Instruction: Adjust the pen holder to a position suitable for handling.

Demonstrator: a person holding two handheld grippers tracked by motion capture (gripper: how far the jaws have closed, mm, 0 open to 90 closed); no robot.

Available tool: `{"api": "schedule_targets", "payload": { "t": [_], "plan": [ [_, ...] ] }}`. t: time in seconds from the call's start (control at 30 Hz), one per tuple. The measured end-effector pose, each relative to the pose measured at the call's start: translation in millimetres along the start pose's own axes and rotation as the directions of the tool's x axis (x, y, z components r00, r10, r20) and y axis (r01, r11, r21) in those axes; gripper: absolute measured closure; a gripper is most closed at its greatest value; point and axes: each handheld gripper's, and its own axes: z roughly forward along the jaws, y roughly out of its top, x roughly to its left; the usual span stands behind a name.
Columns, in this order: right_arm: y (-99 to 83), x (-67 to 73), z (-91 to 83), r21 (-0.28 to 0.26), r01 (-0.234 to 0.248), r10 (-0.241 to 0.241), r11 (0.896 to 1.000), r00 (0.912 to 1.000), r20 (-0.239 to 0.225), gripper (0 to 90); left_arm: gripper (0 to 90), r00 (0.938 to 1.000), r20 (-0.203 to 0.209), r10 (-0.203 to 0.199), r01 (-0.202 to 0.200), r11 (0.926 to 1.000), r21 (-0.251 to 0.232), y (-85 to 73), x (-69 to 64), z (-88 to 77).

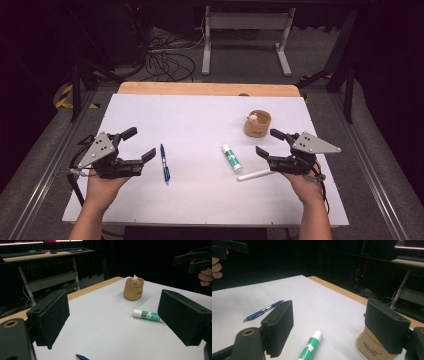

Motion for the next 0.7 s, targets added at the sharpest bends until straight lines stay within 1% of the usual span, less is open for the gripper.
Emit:
{"api": "schedule_targets", "payload": {
  "t": [0.03,0.27,0.3,0.33,0.37,0.4,0.43,0.47,0.5,0.53,0.57,0.6,0.63,0.7],
  "plan": [
    [-0.7,-0.5,0.5,0.002,0.001,-0.001,1.000,1.0000,0.003,27.9,11.1,1.0000,0.001,0.000,0.000,1.0000,0.000,0.0,0.0,0.1],
    [-7.0,-2.2,5.5,0.002,-0.014,0.014,1.000,0.9968,0.079,32.8,11.2,1.0000,-0.001,0.003,-0.003,0.9999,0.012,-0.8,-0.1,2.3],
    [-7.0,-2.2,5.5,0.002,-0.014,0.014,1.000,0.9968,0.079,32.8,11.2,1.0000,-0.001,0.003,-0.003,0.9999,0.012,-0.8,-0.1,2.3],
    [-9.2,-2.7,10.0,0.006,-0.009,0.008,1.000,0.9936,0.113,33.9,11.2,1.0000,-0.002,0.002,-0.002,0.9999,0.011,-0.7,0.0,2.4],
    [-9.2,-2.7,10.0,0.006,-0.009,0.008,1.000,0.9936,0.113,33.9,11.2,1.0000,-0.003,0.003,-0.003,1.0000,0.010,-0.5,0.2,2.4],
    [-11.5,-2.4,15.0,0.012,-0.005,0.003,1.000,0.9893,0.146,35.3,11.2,1.0000,-0.003,0.001,-0.001,0.9999,0.010,-0.3,0.1,2.2],
    [-12.6,-2.2,17.8,0.015,-0.004,0.002,1.000,0.9877,0.156,35.9,11.2,1.0000,-0.003,0.003,-0.003,1.0000,0.009,-0.1,0.2,1.8],
    [-12.6,-2.2,17.8,0.015,-0.004,0.002,1.000,0.9877,0.156,35.9,11.2,1.0000,-0.003,0.002,-0.002,1.0000,0.009,-0.1,0.2,1.5],
    [-15.0,-2.0,22.5,0.023,0.001,-0.005,1.000,0.9843,0.177,36.8,11.3,1.0000,-0.005,0.001,-0.001,1.0000,0.007,-0.1,0.2,1.3],
    [-16.0,-2.3,24.6,0.024,-0.001,-0.004,1.000,0.9827,0.185,37.3,11.3,1.0000,-0.006,0.000,0.000,1.0000,0.008,0.0,0.4,0.8],
    [-16.0,-2.3,24.6,0.024,-0.001,-0.004,1.000,0.9827,0.185,37.3,11.3,1.0000,-0.004,-0.004,0.004,1.0000,0.007,0.0,0.6,0.5],
    [-16.9,-2.6,26.7,0.023,-0.002,-0.003,1.000,0.9803,0.198,37.7,11.3,1.0000,-0.004,-0.005,0.005,1.0000,0.006,-0.2,0.8,0.4],
    [-17.7,-3.7,30.2,0.020,-0.010,0.005,1.000,0.9760,0.218,38.8,11.4,1.0000,-0.005,-0.004,0.004,1.0000,0.007,-0.5,1.1,0.4],
    [-17.6,-4.2,32.0,0.017,-0.014,0.010,1.000,0.9743,0.225,39.2,11.6,1.0000,-0.007,-0.002,0.002,0.9999,0.014,-0.9,1.5,0.5]
  ]
}}
